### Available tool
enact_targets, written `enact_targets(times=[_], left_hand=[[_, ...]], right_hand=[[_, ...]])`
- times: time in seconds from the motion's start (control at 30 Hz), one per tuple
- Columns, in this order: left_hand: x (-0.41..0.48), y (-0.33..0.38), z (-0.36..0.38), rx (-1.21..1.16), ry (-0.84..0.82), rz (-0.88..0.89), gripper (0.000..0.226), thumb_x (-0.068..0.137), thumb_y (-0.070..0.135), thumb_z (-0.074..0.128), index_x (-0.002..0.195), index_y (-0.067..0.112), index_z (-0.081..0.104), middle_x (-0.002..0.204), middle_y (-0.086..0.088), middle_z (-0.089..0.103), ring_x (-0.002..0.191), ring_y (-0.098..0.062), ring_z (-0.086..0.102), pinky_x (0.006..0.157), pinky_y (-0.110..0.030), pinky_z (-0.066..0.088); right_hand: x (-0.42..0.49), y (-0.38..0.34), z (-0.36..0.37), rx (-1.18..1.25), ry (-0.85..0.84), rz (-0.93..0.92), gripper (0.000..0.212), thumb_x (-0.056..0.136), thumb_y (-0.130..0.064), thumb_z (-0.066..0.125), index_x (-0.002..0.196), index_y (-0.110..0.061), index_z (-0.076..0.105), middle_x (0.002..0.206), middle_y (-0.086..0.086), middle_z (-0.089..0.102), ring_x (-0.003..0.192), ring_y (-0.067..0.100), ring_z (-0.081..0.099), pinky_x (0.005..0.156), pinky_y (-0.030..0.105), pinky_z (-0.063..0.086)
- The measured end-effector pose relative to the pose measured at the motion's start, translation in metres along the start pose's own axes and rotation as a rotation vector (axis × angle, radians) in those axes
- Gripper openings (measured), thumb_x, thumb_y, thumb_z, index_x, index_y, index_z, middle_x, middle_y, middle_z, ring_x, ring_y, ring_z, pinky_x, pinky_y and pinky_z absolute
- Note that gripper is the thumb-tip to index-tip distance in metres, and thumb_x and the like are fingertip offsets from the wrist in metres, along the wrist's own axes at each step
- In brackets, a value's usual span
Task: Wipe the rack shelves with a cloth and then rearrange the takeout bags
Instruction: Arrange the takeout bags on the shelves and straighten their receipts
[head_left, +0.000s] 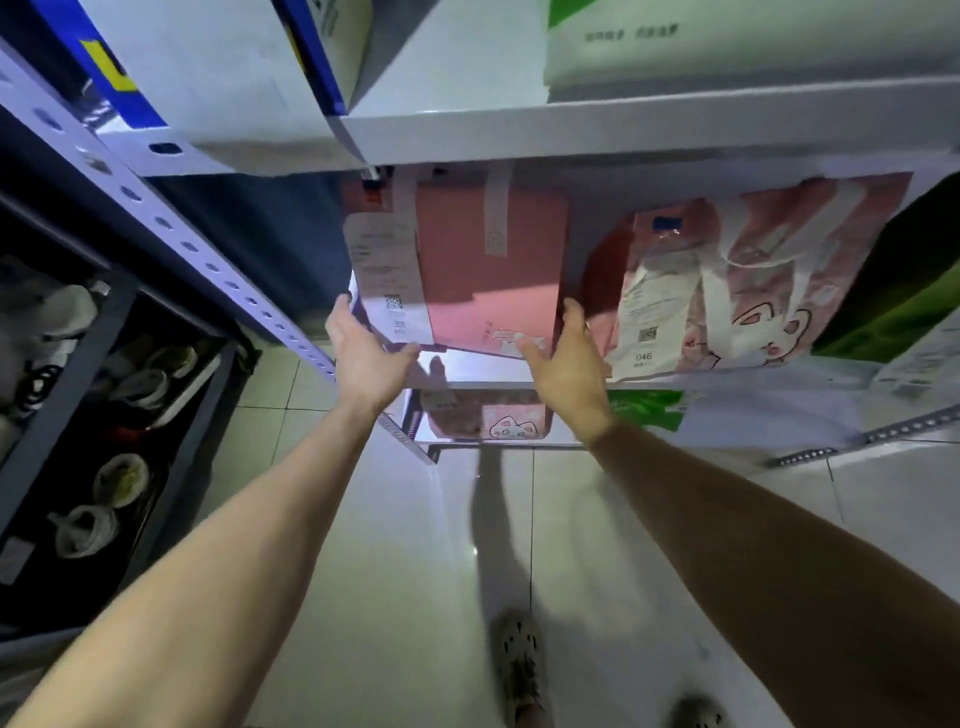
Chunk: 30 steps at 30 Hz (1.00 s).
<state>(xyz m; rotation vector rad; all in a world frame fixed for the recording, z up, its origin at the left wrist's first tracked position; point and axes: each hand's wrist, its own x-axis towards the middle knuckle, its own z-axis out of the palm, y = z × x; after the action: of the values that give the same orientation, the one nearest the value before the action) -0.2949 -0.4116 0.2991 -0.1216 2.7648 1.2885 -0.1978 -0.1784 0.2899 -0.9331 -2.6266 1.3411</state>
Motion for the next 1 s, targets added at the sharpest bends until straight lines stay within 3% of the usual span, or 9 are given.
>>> enact_targets(times=[0.07, 0.13, 0.23, 0.3, 0.47, 0.6, 0.7, 0.83, 1.0], left_hand=[[0.025, 0.006, -0.005, -0.020, -0.033, -0.061, 0.088, 0.074, 0.021, 0.093, 0.142, 0.011, 0.039, 0.135, -0.007, 0.058, 0.127, -0.026, 0.060, 0.113, -0.047, 0.053], [0.038, 0.011, -0.007, -0.017, -0.095, -0.090, 0.070, 0.079, 0.024, 0.088, 0.137, 0.015, 0.049, 0.121, 0.001, 0.068, 0.116, -0.026, 0.066, 0.106, -0.047, 0.057], [0.028, 0.013, -0.010, -0.013, -0.078, -0.070, 0.050, 0.091, 0.023, 0.079, 0.134, 0.018, 0.054, 0.120, 0.007, 0.067, 0.117, -0.023, 0.066, 0.104, -0.043, 0.056], [0.006, 0.008, -0.014, -0.021, -0.056, -0.046, 0.045, 0.094, 0.022, 0.076, 0.132, 0.020, 0.052, 0.111, 0.010, 0.066, 0.107, -0.020, 0.067, 0.096, -0.040, 0.056], [-0.076, -0.013, -0.029, -0.038, -0.004, -0.063, 0.043, 0.094, 0.024, 0.074, 0.133, 0.023, 0.055, 0.113, 0.012, 0.068, 0.094, -0.009, 0.065, 0.072, -0.019, 0.045], [-0.159, -0.020, -0.046, -0.029, 0.014, -0.106, 0.037, 0.093, 0.026, 0.074, 0.124, 0.032, 0.053, 0.104, 0.020, 0.068, 0.091, 0.000, 0.065, 0.068, -0.021, 0.044], [-0.225, -0.013, -0.057, -0.022, 0.022, -0.109, 0.038, 0.094, 0.025, 0.074, 0.123, 0.038, 0.052, 0.106, 0.023, 0.069, 0.096, -0.003, 0.068, 0.073, -0.027, 0.052], [-0.306, 0.017, -0.046, -0.016, -0.023, -0.118, 0.037, 0.096, 0.022, 0.077, 0.125, 0.030, 0.055, 0.119, 0.006, 0.074, 0.103, -0.022, 0.072, 0.092, -0.047, 0.061], [-0.372, 0.081, 0.006, -0.039, -0.140, -0.062, 0.039, 0.097, 0.016, 0.077, 0.129, 0.023, 0.056, 0.126, 0.000, 0.075, 0.108, -0.027, 0.074, 0.097, -0.048, 0.062]], right_hand=[[0.014, -0.005, 0.006, -0.005, 0.029, -0.002, 0.053, 0.097, -0.036, 0.071, 0.140, -0.021, 0.044, 0.126, 0.010, 0.071, 0.118, 0.037, 0.066, 0.102, 0.052, 0.053], [0.022, -0.009, 0.008, -0.004, 0.038, 0.032, 0.038, 0.100, -0.032, 0.068, 0.129, -0.019, 0.047, 0.117, 0.008, 0.072, 0.111, 0.037, 0.069, 0.097, 0.049, 0.055], [0.017, -0.009, 0.005, 0.055, 0.009, 0.072, 0.046, 0.105, -0.029, 0.062, 0.144, -0.019, 0.043, 0.124, 0.008, 0.072, 0.112, 0.034, 0.069, 0.100, 0.045, 0.054], [0.003, -0.006, 0.000, 0.073, -0.017, 0.059, 0.050, 0.106, -0.027, 0.059, 0.151, -0.020, 0.039, 0.126, 0.010, 0.071, 0.112, 0.034, 0.069, 0.101, 0.050, 0.056], [-0.050, 0.004, -0.017, 0.047, -0.099, 0.074, 0.048, 0.107, -0.029, 0.058, 0.151, -0.022, 0.040, 0.129, 0.012, 0.068, 0.112, 0.036, 0.068, 0.100, 0.051, 0.056], [-0.111, 0.026, -0.040, 0.035, -0.156, 0.062, 0.033, 0.107, -0.021, 0.057, 0.139, -0.023, 0.048, 0.120, 0.008, 0.072, 0.105, 0.035, 0.069, 0.085, 0.040, 0.054], [-0.162, 0.044, -0.071, 0.041, -0.181, 0.036, 0.029, 0.106, -0.014, 0.053, 0.134, -0.022, 0.049, 0.110, 0.009, 0.073, 0.098, 0.036, 0.069, 0.079, 0.039, 0.053], [-0.227, 0.084, -0.131, 0.113, -0.182, 0.066, 0.024, 0.106, -0.009, 0.050, 0.128, -0.018, 0.049, 0.104, 0.010, 0.069, 0.096, 0.035, 0.067, 0.087, 0.052, 0.058], [-0.274, 0.151, -0.225, 0.156, -0.046, 0.107, 0.018, 0.107, -0.018, 0.049, 0.125, -0.020, 0.051, 0.101, 0.009, 0.070, 0.091, 0.035, 0.066, 0.083, 0.050, 0.058]])
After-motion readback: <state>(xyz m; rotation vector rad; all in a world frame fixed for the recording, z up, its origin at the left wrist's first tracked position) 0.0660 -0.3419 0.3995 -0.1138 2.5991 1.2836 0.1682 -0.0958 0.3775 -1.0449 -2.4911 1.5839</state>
